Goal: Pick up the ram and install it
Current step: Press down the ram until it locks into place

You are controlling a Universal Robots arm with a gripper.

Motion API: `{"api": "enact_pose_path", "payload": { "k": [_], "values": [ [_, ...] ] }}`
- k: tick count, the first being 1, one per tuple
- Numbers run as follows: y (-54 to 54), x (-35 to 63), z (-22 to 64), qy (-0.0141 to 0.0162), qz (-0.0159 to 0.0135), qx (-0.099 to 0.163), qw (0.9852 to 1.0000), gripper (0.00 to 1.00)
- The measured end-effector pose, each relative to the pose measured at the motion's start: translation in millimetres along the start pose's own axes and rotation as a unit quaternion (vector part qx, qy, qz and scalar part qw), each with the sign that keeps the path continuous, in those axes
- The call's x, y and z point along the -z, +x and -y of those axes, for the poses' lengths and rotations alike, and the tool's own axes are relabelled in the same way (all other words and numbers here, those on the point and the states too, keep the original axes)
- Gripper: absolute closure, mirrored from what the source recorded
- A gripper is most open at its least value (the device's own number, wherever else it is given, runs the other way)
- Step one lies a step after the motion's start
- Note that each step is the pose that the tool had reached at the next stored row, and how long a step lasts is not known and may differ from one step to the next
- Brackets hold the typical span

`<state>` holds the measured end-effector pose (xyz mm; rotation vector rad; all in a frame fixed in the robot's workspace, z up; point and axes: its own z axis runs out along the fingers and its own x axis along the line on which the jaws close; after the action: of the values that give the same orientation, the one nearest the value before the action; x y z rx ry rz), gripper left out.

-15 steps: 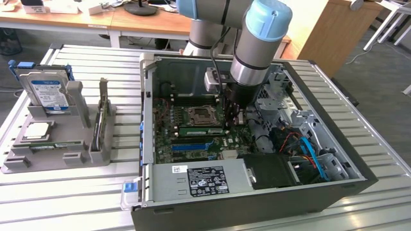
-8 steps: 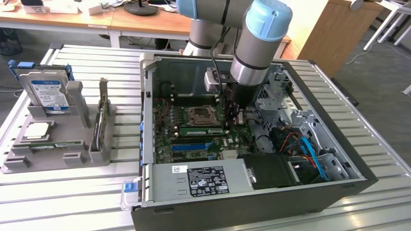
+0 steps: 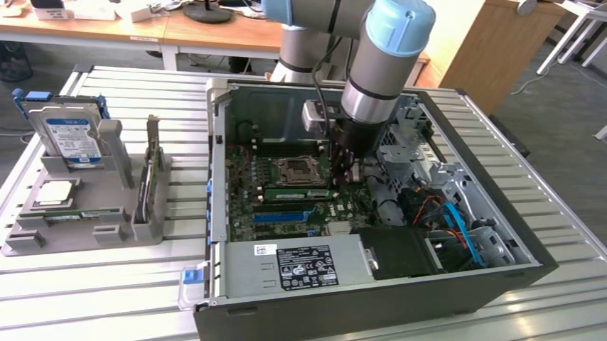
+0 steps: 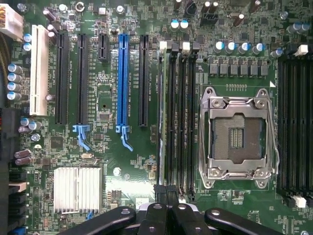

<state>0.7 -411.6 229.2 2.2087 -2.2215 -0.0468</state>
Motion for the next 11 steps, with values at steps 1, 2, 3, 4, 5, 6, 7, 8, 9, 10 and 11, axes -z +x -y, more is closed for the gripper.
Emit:
{"api": "enact_pose_path", "payload": {
  "k": [1,2,3,4,5,6,7,8,9,10,11],
  "values": [
    [0.0,0.8,0.0,-0.0007,0.0000,0.000,1.0000,0.89],
    [0.0,1.6,-0.1,-0.0011,-0.0001,0.000,1.0000,0.89],
    [0.0,2.5,-0.1,-0.0016,0.0000,0.000,1.0000,0.89],
    [-0.1,3.6,-0.1,-0.0019,0.0000,0.000,1.0000,0.89],
    [-0.1,4.7,-0.1,-0.0022,0.0000,0.000,1.0000,0.89],
    [-0.1,5.8,-0.2,-0.0025,0.0000,0.000,1.0000,0.89],
    [-0.1,6.6,-0.2,-0.0026,0.0000,0.000,1.0000,0.89],
    [-0.1,7.4,-0.2,-0.0028,0.0000,0.000,1.0000,0.89],
    [-0.1,8.3,-0.2,-0.0029,0.0000,0.000,1.0000,0.89],
    [-0.2,9.2,-0.2,-0.0030,0.0000,0.000,1.0000,0.89],
    [-0.2,10.1,-0.3,-0.0031,0.0000,0.000,1.0000,0.89]
  ]
}}
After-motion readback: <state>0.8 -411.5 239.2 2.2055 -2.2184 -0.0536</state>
